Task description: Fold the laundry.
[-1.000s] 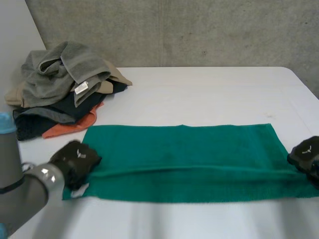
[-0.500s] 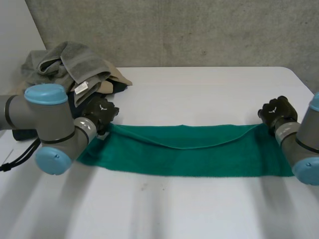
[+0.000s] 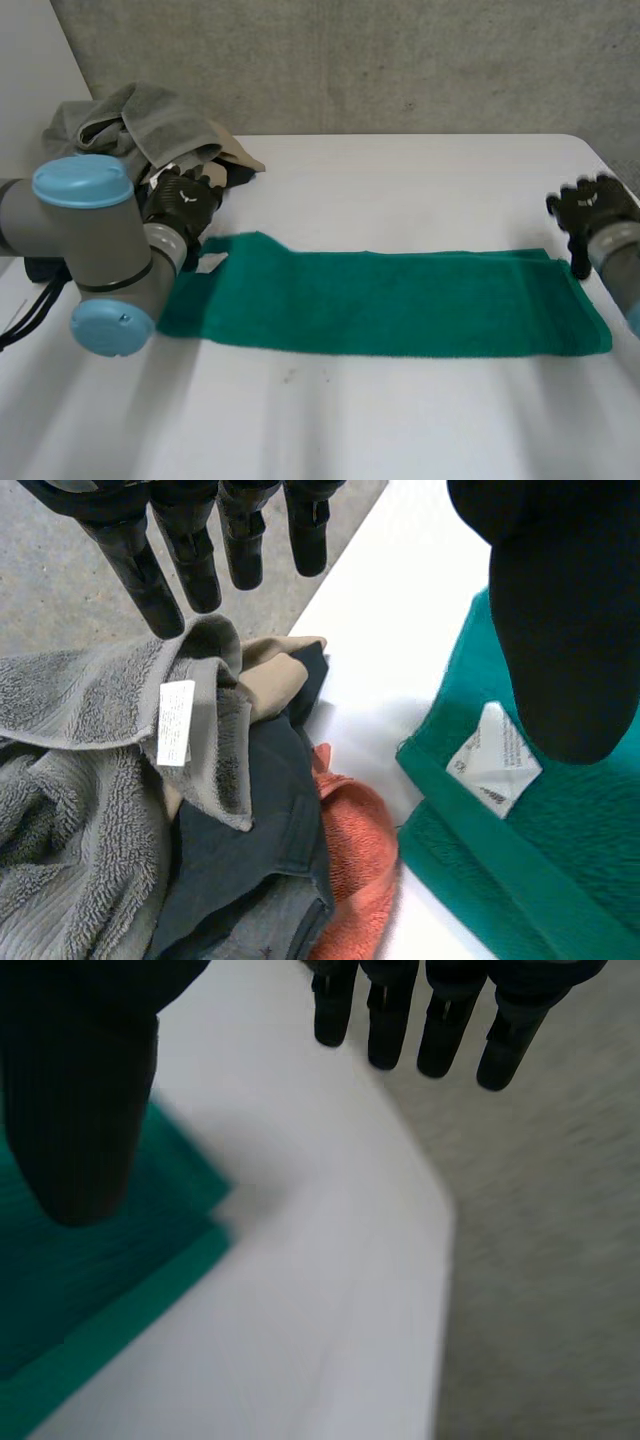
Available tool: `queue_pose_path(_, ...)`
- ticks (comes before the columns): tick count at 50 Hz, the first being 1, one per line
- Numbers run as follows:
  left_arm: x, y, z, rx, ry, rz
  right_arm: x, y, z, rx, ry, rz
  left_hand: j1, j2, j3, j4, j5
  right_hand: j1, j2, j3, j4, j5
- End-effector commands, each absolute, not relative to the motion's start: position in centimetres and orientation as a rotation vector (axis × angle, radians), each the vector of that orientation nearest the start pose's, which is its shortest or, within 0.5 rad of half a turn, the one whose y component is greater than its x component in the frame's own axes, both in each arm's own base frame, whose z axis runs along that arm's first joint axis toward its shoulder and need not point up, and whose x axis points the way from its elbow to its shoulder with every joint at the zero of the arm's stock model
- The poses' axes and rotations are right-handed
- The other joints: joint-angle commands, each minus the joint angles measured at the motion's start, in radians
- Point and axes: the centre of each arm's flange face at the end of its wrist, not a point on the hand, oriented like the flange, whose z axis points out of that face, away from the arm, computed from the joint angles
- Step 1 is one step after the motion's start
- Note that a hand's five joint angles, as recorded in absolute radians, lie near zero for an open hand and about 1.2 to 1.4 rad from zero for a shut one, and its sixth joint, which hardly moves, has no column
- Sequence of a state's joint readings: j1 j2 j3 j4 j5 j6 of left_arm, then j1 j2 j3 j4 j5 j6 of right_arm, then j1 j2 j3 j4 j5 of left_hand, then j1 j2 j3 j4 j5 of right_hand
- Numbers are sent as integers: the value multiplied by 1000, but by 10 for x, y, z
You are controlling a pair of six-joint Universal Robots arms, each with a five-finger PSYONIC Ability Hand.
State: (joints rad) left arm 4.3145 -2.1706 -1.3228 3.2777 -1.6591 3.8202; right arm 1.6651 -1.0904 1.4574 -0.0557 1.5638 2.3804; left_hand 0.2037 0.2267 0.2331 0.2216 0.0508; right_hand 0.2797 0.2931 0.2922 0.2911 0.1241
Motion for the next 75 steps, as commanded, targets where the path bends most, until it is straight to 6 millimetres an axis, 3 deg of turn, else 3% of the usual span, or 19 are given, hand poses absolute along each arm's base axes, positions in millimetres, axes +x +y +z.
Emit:
queue_pose_path(1, -266, -310, 191, 1056, 2096, -1883, 140, -313, 166, -1186, 2727, -1631, 10, -13, -20, -8, -12, 169, 156, 157, 158, 150)
queue_pose_path(6, -268, -302, 196, 1046, 2188, -1966, 129, -304, 145, -1146, 2703, -1603, 16, -7, -14, -2, -6, 251, 238, 239, 240, 232)
queue_pose_path(14, -266, -301, 195, 1026, 2233, -1983, 119, -314, 136, -1121, 2681, -1736, 16, -7, -14, -2, -6, 407, 394, 394, 395, 388)
queue_pose_path(18, -266, -300, 194, 1028, 2239, -1979, 114, -319, 124, -1127, 2722, -1703, 16, -7, -14, -2, -6, 1115, 1102, 1103, 1104, 1096)
queue_pose_path(19, -266, -299, 193, 1030, 2243, -1973, 108, -324, 123, -1111, 2758, -1714, 16, -7, -14, -2, -6, 1117, 1103, 1104, 1105, 1098)
queue_pose_path(25, -263, -294, 202, 1021, 2227, -1993, 60, -346, 143, -987, 2923, -1925, 13, -10, -17, -5, -9, 1117, 1103, 1104, 1105, 1098)
queue_pose_path(32, -260, -290, 216, 1006, 2196, -2033, 40, -355, 162, -1252, 2978, -2030, 1, -22, -28, -17, -21, 1117, 1103, 1104, 1105, 1098)
queue_pose_path(37, -252, -289, 219, 975, 2191, -2031, 88, -350, 183, -1401, 2743, -2174, 1, -22, -28, -17, -21, 1117, 1103, 1104, 1105, 1098)
queue_pose_path(38, -251, -289, 219, 974, 2193, -2029, 122, -344, 193, -1472, 2581, -2244, 1, -22, -28, -17, -21, 1117, 1103, 1104, 1105, 1098)
queue_pose_path(41, -249, -287, 219, 973, 2196, -2025, 168, -331, 202, -1557, 2352, -2319, 1, -22, -28, -17, -21, 1117, 1103, 1104, 1105, 1098)
queue_pose_path(42, -249, -287, 220, 971, 2194, -2026, 201, -318, 209, -1607, 2175, -2371, 1, -22, -28, -17, -21, 1117, 1103, 1104, 1105, 1098)
queue_pose_path(46, -248, -283, 220, 972, 2197, -2022, 261, -285, 215, -1692, 1834, -2421, -2, -25, -31, -20, -24, 1117, 1103, 1104, 1105, 1098)
queue_pose_path(53, -245, -276, 215, 979, 2218, -1997, 369, -200, 179, -1865, 1293, -2241, -8, -31, -37, -26, -29, 1117, 1103, 1104, 1105, 1098)
queue_pose_path(56, -244, -274, 212, 983, 2227, -1986, 395, -173, 158, -1914, 1205, -2149, -8, -31, -37, -26, -29, 1117, 1103, 1104, 1105, 1098)
queue_pose_path(61, -244, -272, 209, 987, 2239, -1975, 409, -155, 126, -1971, 1180, -2038, -8, -31, -37, -26, -29, 1117, 1103, 1104, 1105, 1098)
queue_pose_path(66, -245, -272, 209, 990, 2236, -1980, 408, -152, 125, -1955, 1190, -2020, -8, -31, -37, -26, -29, 1117, 1103, 1104, 1105, 1098)
queue_pose_path(71, -249, -274, 215, 986, 2202, -2022, 397, -156, 147, -1810, 1310, -2039, -8, -31, -37, -26, -29, -26, -39, -38, -37, -45)
queue_pose_path(74, -253, -275, 220, 987, 2173, -2059, 383, -169, 174, -1633, 1427, -2091, -2, -25, -31, -20, -24, -105, -119, -118, -117, -124)
queue_pose_path(75, -254, -275, 221, 988, 2165, -2073, 366, -185, 189, -1513, 1538, -2124, -2, -25, -31, -20, -24, -105, -119, -118, -117, -124)
